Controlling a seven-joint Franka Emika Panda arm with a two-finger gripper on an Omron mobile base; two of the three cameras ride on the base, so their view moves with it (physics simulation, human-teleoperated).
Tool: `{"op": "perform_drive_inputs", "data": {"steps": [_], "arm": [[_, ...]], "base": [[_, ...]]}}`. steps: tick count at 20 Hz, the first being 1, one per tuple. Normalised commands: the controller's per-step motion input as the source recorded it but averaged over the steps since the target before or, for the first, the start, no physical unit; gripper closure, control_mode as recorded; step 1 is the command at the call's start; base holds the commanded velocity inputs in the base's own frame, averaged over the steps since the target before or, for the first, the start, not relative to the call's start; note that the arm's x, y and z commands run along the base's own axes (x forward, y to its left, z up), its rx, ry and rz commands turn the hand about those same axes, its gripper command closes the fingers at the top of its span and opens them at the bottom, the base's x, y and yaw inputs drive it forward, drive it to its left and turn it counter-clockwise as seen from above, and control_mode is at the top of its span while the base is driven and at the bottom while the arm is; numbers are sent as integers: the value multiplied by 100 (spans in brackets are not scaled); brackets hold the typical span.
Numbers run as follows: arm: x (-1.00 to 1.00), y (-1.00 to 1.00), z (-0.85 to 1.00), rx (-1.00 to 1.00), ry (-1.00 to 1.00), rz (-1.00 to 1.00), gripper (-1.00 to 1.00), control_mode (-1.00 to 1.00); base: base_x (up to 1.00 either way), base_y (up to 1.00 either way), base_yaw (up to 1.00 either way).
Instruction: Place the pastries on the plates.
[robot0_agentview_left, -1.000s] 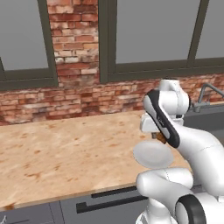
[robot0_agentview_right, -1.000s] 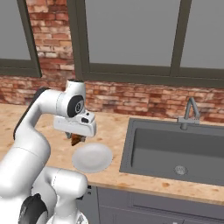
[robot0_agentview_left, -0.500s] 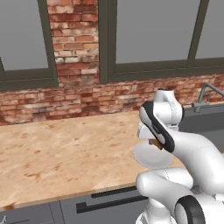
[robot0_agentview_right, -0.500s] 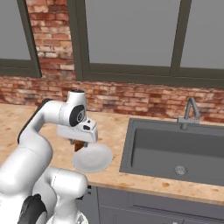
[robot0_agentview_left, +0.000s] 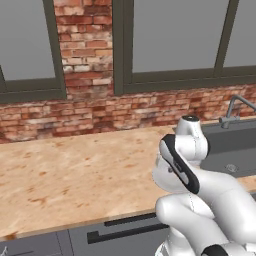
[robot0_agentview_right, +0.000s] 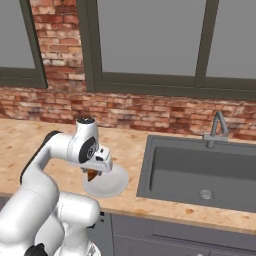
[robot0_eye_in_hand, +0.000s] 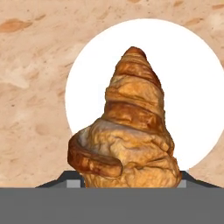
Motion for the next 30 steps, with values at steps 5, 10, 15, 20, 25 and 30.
{"op": "perform_drive_inputs", "data": {"steps": [5,10,15,20,25,30], "arm": [[15,-1,-24,0,-5,0,100,-100],[23,0,-8,0,0,0,100,-100],[23,0,-1,0,1,0,100,-100],[10,-4,-10,0,1,0,100,-100],[6,-9,-14,0,1,0,100,-100],[11,-7,-14,0,1,0,100,-100]], "base": [[0,0,0],[0,0,0],[0,0,0],[0,0,0],[0,0,0],[0,0,0]]}}
